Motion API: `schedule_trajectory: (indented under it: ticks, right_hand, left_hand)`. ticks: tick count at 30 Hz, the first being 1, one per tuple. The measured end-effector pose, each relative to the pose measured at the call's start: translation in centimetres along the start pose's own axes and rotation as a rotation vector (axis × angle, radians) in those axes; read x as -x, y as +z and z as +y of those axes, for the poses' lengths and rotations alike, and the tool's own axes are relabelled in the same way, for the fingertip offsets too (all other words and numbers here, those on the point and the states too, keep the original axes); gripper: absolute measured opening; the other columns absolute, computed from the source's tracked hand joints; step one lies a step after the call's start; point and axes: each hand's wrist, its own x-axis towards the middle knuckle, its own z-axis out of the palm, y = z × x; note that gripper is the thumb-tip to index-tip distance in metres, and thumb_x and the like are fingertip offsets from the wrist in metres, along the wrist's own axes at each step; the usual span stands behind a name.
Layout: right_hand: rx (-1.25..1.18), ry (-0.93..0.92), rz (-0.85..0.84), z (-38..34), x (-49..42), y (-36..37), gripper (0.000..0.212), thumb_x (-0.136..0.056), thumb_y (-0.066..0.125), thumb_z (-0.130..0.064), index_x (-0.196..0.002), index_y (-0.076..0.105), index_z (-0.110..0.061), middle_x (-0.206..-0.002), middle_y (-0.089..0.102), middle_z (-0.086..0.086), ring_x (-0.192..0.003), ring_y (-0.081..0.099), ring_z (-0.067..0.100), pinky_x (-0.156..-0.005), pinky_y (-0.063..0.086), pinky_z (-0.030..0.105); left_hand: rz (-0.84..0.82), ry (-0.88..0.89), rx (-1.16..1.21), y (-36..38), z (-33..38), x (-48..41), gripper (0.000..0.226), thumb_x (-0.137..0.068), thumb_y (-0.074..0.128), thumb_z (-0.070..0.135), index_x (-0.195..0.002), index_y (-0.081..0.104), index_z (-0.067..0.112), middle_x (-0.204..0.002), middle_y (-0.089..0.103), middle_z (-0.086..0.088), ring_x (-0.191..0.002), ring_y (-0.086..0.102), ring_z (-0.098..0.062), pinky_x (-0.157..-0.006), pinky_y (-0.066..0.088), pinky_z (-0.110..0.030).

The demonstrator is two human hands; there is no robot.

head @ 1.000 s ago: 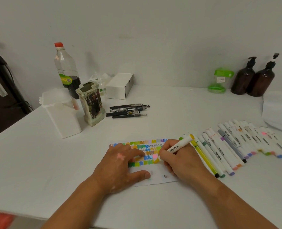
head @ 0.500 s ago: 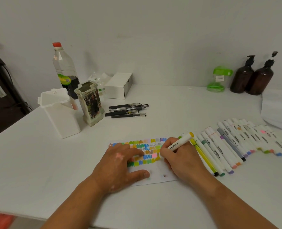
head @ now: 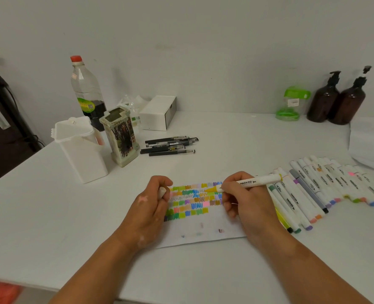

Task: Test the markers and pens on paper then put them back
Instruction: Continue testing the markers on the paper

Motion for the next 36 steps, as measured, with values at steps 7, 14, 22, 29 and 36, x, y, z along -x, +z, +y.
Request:
schedule_trajectory:
  ticks: [7,14,22,29,36]
  right_hand:
    - [-0.051,-0.065,-0.155,0.0,0.4,0.3,0.006,-0.078,0.068,-0.017,-0.076,0.072,-0.020,-0.064,0.066,0.013,-0.056,0.062,0.022,-0.045,0.045,0.027]
    - [-0.098,-0.097,-0.185,-0.3,0.6,0.3,0.007,-0.082,0.066,-0.018,-0.079,0.071,-0.022,-0.069,0.070,0.015,-0.059,0.065,0.025,-0.047,0.047,0.028]
    - [0.013,-0.134,-0.249,0.1,0.7,0.4,0.017,-0.077,0.074,-0.034,-0.090,0.074,-0.024,-0.079,0.075,0.016,-0.064,0.068,0.023,-0.049,0.049,0.027]
    - [0.156,-0.135,-0.279,0.9,0.9,1.0,0.023,-0.082,0.078,-0.038,-0.103,0.077,-0.030,-0.075,0.074,0.012,-0.063,0.064,0.040,-0.048,0.050,0.035]
    - [0.207,-0.140,-0.253,0.7,0.8,0.7,0.027,-0.078,0.080,-0.044,-0.101,0.078,-0.030,-0.071,0.074,0.008,-0.063,0.065,0.038,-0.049,0.051,0.040]
  left_hand:
    - [0.031,0.013,0.102,0.0,0.6,0.2,0.027,-0.090,0.049,0.040,-0.116,0.042,0.035,-0.113,0.068,0.028,-0.096,0.067,-0.004,-0.070,0.057,-0.017]
    - [0.061,0.163,-0.003,-0.1,0.1,0.3,0.016,-0.093,0.056,0.037,-0.107,0.063,0.041,-0.104,0.066,0.027,-0.098,0.064,-0.003,-0.065,0.053,-0.011]
    - [0.094,0.301,-0.126,-0.1,0.2,0.2,0.028,-0.093,0.051,0.045,-0.118,0.063,0.044,-0.105,0.063,0.023,-0.088,0.060,-0.014,-0.067,0.054,-0.022]
    - [0.148,0.287,-0.123,-0.2,0.1,0.3,0.027,-0.088,0.058,0.040,-0.113,0.068,0.034,-0.097,0.062,0.027,-0.081,0.059,-0.015,-0.064,0.056,-0.027]
    - [0.144,0.359,-0.106,-0.2,0.1,0.3,0.028,-0.089,0.065,0.030,-0.114,0.075,0.021,-0.096,0.071,0.017,-0.081,0.066,-0.009,-0.065,0.055,-0.023]
